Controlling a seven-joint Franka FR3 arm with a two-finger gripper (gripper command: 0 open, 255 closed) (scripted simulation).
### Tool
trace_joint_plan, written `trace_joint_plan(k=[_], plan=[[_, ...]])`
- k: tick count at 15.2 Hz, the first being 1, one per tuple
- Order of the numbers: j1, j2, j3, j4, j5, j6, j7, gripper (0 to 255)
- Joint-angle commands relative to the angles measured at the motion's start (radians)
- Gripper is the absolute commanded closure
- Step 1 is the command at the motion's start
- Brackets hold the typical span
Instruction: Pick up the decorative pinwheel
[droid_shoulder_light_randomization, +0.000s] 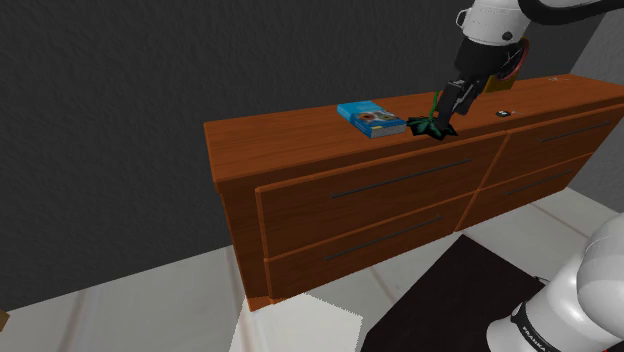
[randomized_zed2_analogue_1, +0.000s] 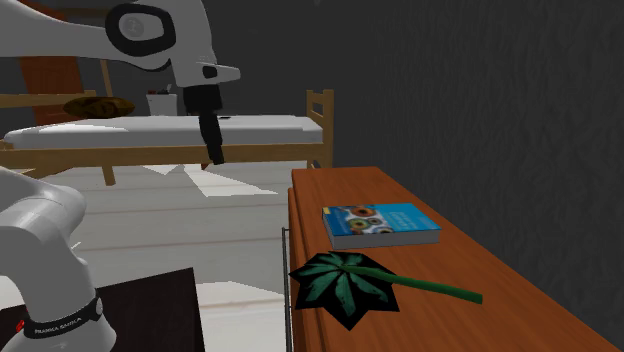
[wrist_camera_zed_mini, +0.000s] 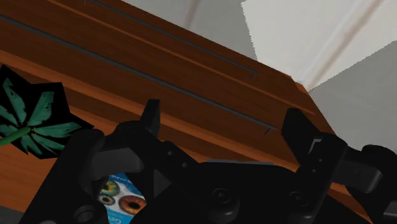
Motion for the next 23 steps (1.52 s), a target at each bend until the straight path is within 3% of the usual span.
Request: trace_joint_plan(k=[1,11,23], plan=[[0.0,0.0,0.0,0.0,0.0,0.0,0.0,0],[-0.13,0.318,-0.029,0.146,-0.028,0.21,0.24,0],[-0.255,0.654,-0.109,0.394,-0.04,0.34,0.498,0]])
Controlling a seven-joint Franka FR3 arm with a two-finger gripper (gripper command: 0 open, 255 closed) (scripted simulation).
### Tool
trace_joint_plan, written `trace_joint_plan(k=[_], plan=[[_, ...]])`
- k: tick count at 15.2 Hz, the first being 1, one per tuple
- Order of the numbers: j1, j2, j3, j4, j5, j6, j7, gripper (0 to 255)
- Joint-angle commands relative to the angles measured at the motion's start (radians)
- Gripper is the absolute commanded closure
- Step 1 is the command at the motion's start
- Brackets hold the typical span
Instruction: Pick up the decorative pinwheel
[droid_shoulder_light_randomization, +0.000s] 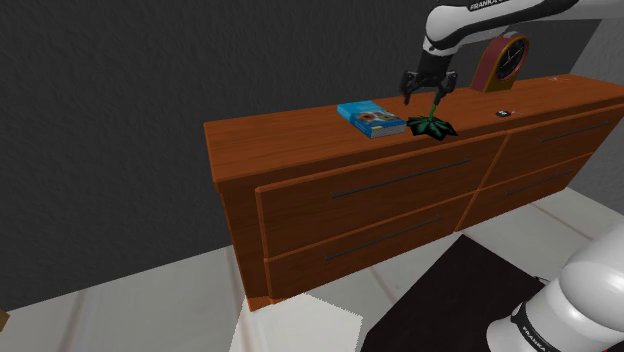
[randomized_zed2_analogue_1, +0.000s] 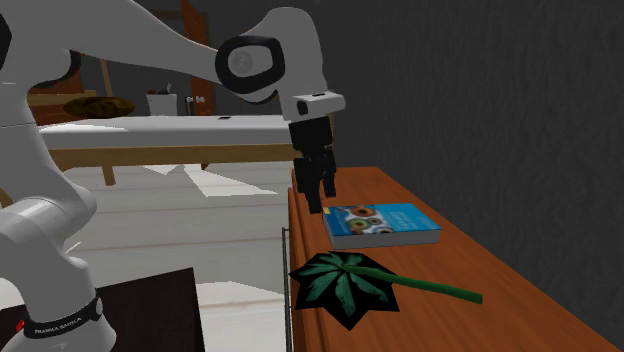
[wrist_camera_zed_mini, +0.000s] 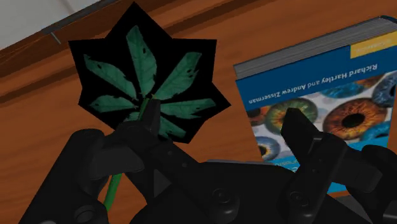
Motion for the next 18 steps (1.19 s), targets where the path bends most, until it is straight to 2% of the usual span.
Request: trace_joint_plan(k=[1,11,18], plan=[[-0.02,0.048,-0.018,0.043,0.003,0.012,0.04,0],[-0.111,0.269,-0.107,0.249,0.046,0.052,0.207,0],[-0.112,0.286,-0.107,0.176,0.045,0.141,0.215,0]])
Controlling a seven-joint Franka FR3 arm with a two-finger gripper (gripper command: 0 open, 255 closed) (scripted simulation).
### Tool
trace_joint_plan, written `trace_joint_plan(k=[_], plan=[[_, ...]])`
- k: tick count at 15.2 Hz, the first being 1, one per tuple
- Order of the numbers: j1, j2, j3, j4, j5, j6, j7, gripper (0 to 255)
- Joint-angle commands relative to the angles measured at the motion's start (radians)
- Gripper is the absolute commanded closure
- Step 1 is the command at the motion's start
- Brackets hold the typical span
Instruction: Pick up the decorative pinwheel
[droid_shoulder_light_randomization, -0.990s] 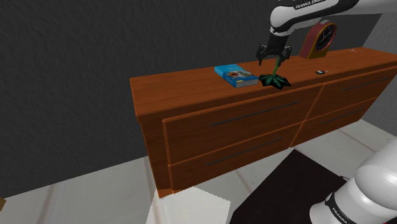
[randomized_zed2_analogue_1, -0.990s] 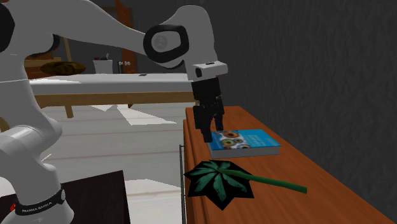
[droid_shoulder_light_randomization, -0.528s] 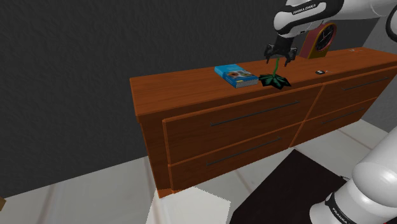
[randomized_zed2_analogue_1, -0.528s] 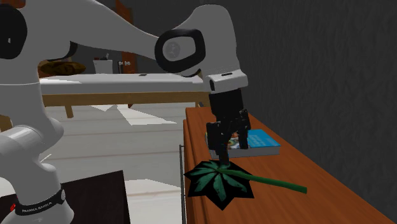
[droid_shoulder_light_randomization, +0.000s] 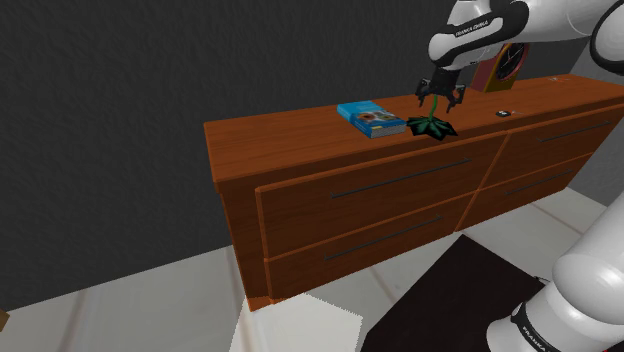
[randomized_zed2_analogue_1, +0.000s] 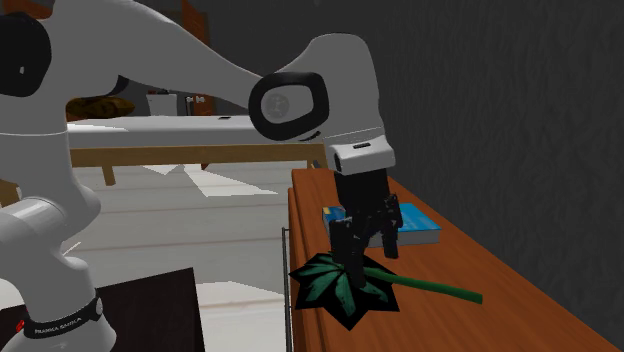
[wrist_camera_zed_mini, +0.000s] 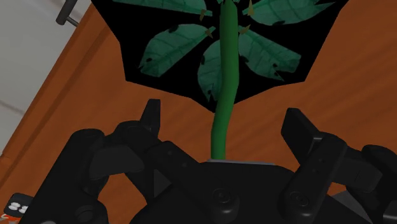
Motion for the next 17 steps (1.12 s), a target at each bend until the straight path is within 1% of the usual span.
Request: trace_joint_plan(k=[1,2,3,12,17], plan=[[0.0,0.005,0.0,-0.016,0.0,0.022,0.002,0],[0.0,0.005,0.0,-0.016,0.0,0.022,0.002,0],[-0.001,0.007,0.0,-0.013,0.001,0.021,0.002,255],[0.0,0.005,0.0,-0.016,0.0,0.022,0.002,255],[0.001,-0.008,0.0,0.034,0.001,-0.042,-0.003,255]])
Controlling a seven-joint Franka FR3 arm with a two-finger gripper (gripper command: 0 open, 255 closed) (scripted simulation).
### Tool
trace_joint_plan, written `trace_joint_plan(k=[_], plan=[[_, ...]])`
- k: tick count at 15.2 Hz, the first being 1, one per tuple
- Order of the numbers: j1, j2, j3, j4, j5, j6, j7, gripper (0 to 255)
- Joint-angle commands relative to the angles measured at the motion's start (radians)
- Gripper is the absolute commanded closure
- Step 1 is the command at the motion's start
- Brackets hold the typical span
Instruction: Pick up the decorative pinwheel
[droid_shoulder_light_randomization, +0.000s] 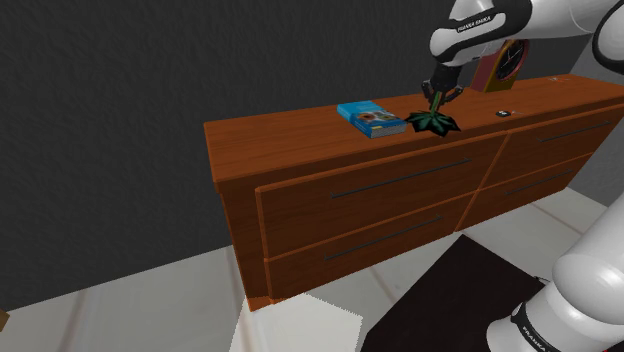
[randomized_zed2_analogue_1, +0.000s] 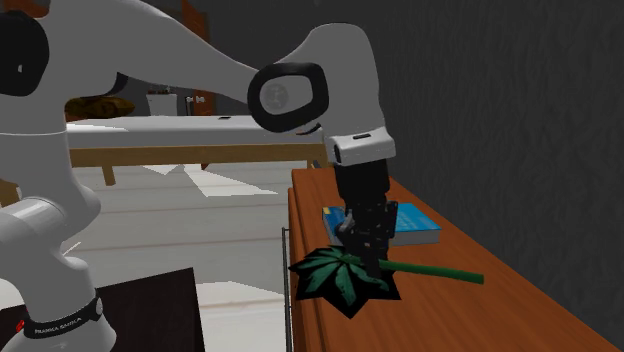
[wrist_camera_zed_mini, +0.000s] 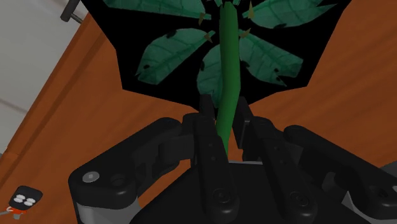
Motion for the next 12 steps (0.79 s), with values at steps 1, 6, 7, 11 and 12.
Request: trace_joint_plan(k=[1,6,7,11,12], plan=[[0.001,-0.003,0.0,0.025,0.001,-0.028,-0.002,255],[0.001,-0.01,0.001,0.083,0.002,-0.092,-0.008,255],[0.001,-0.011,0.001,0.095,0.003,-0.106,-0.009,255],[0.001,-0.012,0.001,0.136,0.004,-0.147,-0.014,255],[0.001,-0.012,0.001,0.136,0.004,-0.147,-0.014,255]])
